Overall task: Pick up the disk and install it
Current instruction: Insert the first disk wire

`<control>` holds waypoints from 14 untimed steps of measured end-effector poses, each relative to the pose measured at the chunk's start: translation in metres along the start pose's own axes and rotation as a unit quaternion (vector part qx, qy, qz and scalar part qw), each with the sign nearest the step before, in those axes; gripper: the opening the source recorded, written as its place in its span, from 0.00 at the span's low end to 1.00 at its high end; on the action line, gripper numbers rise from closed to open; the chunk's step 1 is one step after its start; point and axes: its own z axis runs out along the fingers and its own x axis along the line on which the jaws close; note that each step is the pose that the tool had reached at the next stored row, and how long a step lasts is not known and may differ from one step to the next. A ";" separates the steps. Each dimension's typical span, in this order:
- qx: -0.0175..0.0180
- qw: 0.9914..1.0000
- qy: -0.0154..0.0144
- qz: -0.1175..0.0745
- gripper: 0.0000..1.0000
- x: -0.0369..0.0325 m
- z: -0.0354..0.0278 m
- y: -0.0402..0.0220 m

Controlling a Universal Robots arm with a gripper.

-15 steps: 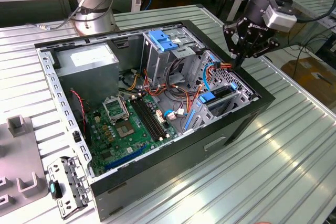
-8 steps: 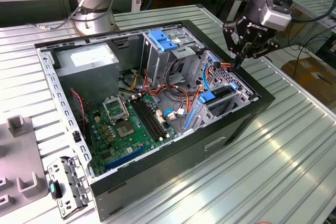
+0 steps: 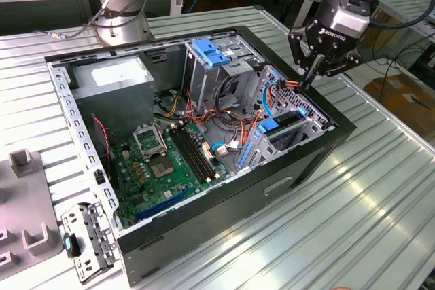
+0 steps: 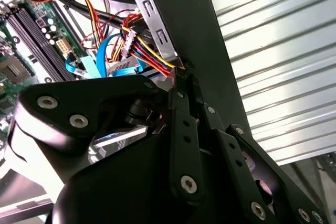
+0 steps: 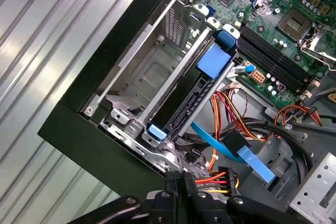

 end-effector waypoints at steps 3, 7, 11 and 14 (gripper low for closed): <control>0.000 1.000 0.000 0.015 0.17 -0.0003 0.0001 0.0006; 0.000 1.000 0.000 0.015 0.17 -0.0005 0.0000 0.0007; 0.000 1.000 0.000 0.015 0.17 -0.0005 0.0000 0.0007; 0.000 1.000 0.000 0.025 0.17 -0.0005 0.0000 0.0007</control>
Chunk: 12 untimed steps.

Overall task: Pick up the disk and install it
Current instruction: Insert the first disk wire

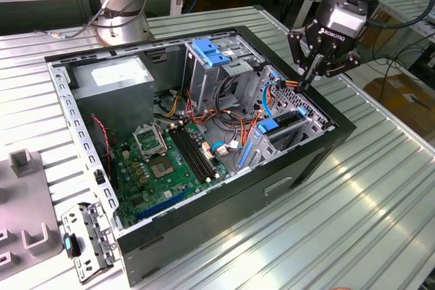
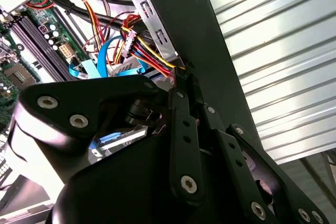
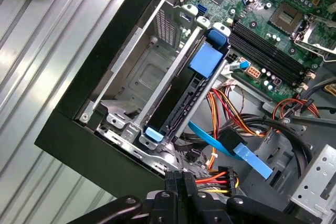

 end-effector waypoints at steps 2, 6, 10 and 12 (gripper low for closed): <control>0.000 1.000 0.000 0.018 0.17 0.0000 0.0000 0.0000; -0.001 0.999 -0.001 0.036 0.17 -0.0008 0.0001 0.0013; -0.001 0.999 -0.001 0.055 0.17 -0.0022 0.0001 0.0036; -0.001 0.997 -0.001 0.081 0.17 -0.0023 0.0002 0.0036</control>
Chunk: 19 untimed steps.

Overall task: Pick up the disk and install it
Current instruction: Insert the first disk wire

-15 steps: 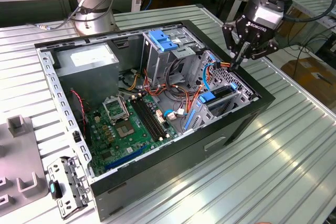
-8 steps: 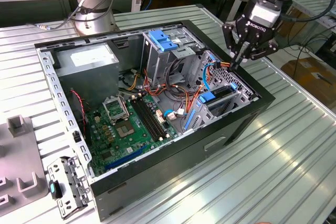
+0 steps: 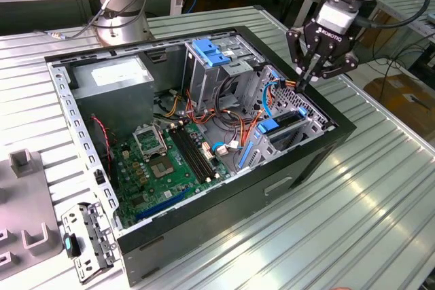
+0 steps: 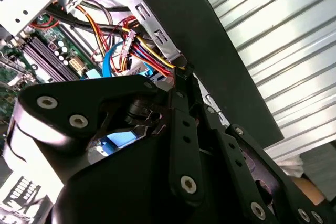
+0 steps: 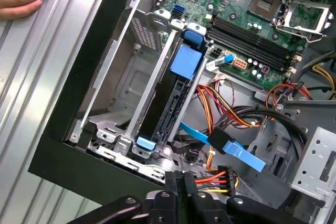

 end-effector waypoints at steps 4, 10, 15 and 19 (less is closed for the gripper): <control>0.000 1.000 0.000 0.019 0.17 -0.0012 0.0001 0.0029; -0.001 0.999 -0.001 0.041 0.17 -0.0037 0.0003 0.0090; -0.002 0.995 -0.002 0.098 0.17 -0.0037 0.0006 0.0090; -0.002 0.992 -0.002 0.124 0.17 -0.0046 0.0011 0.0111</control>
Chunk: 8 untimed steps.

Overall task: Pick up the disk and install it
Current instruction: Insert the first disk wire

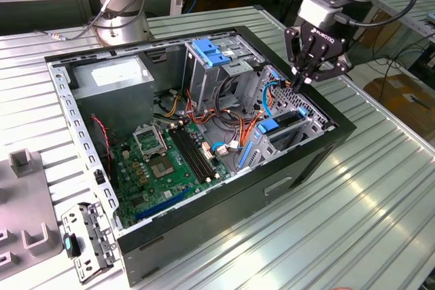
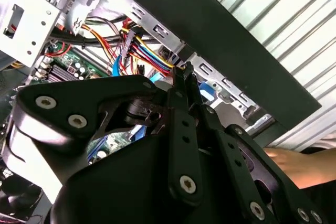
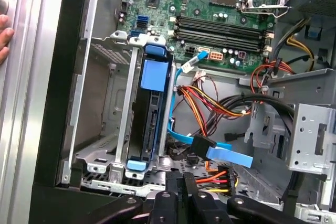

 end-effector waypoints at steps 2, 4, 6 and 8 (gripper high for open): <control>0.000 1.000 0.000 0.000 0.17 0.0000 0.0000 0.0007; 0.000 1.000 0.000 0.000 0.17 -0.0001 -0.0001 0.0007; 0.000 1.000 0.000 0.000 0.17 -0.0001 -0.0001 0.0008; 0.000 1.000 0.000 0.000 0.17 -0.0001 -0.0001 0.0008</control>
